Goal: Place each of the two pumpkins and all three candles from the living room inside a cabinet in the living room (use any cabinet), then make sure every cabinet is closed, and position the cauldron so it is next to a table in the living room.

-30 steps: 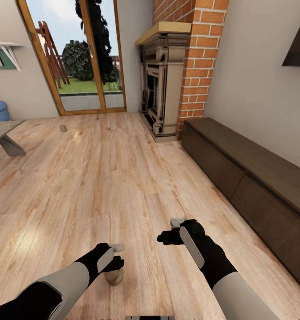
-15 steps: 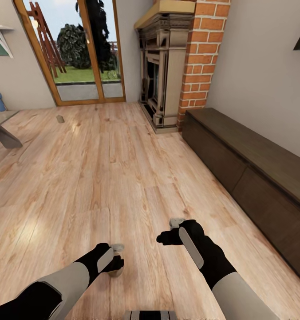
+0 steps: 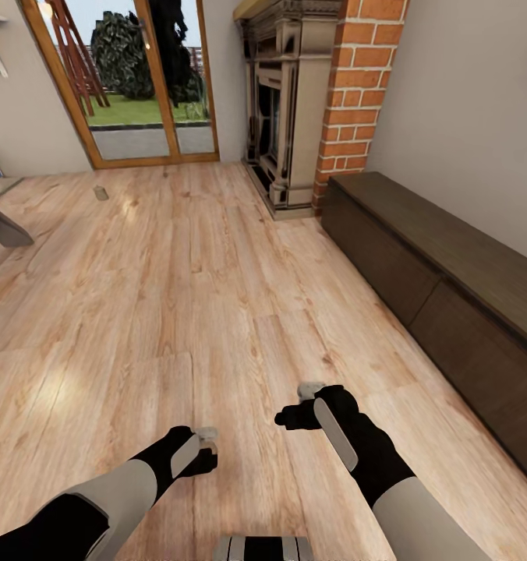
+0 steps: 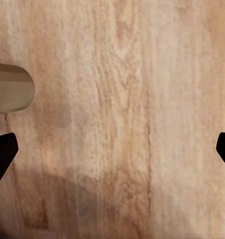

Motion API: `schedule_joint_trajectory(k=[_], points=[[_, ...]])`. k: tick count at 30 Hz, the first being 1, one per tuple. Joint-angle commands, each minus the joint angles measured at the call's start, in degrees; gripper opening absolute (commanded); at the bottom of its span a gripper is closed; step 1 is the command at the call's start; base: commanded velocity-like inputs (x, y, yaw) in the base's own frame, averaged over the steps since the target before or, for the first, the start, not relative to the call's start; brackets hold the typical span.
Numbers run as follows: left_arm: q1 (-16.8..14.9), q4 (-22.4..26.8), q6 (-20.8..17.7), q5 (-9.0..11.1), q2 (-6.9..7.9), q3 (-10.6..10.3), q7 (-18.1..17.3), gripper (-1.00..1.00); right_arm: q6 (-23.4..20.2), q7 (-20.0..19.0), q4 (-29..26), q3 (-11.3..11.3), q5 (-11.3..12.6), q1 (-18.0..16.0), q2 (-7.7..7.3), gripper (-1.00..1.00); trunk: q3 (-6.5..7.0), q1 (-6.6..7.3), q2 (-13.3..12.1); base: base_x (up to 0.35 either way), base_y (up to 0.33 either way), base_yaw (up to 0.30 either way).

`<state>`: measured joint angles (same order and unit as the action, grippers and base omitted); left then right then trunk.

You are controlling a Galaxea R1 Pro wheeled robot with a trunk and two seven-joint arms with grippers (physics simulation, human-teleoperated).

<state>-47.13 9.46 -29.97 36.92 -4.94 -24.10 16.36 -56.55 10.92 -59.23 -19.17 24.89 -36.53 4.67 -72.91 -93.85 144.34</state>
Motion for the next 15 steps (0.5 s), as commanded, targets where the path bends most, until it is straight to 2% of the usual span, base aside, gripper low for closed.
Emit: schedule_joint_trajectory(k=[1,9,15], points=[[0.0,0.1,-0.2,0.6,0.02,-0.4,0.4,1.00,-0.1,0.6,0.0,-0.1,0.6,0.0,-0.01,1.00,-0.04,0.01,0.0,0.000,0.000,0.000],[0.0,0.0,1.4,0.6,0.10,-0.4,0.4,1.00,-0.1,0.6,0.0,-0.1,0.6,0.0,-0.01,1.00,-0.04,0.01,0.0,0.024,0.000,0.000],[0.0,0.0,1.9,0.7,0.19,-0.3,0.4,1.00,-0.1,0.6,0.0,-0.1,0.6,0.0,-0.01,1.00,-0.04,0.01,0.0,0.256,0.000,0.000]])
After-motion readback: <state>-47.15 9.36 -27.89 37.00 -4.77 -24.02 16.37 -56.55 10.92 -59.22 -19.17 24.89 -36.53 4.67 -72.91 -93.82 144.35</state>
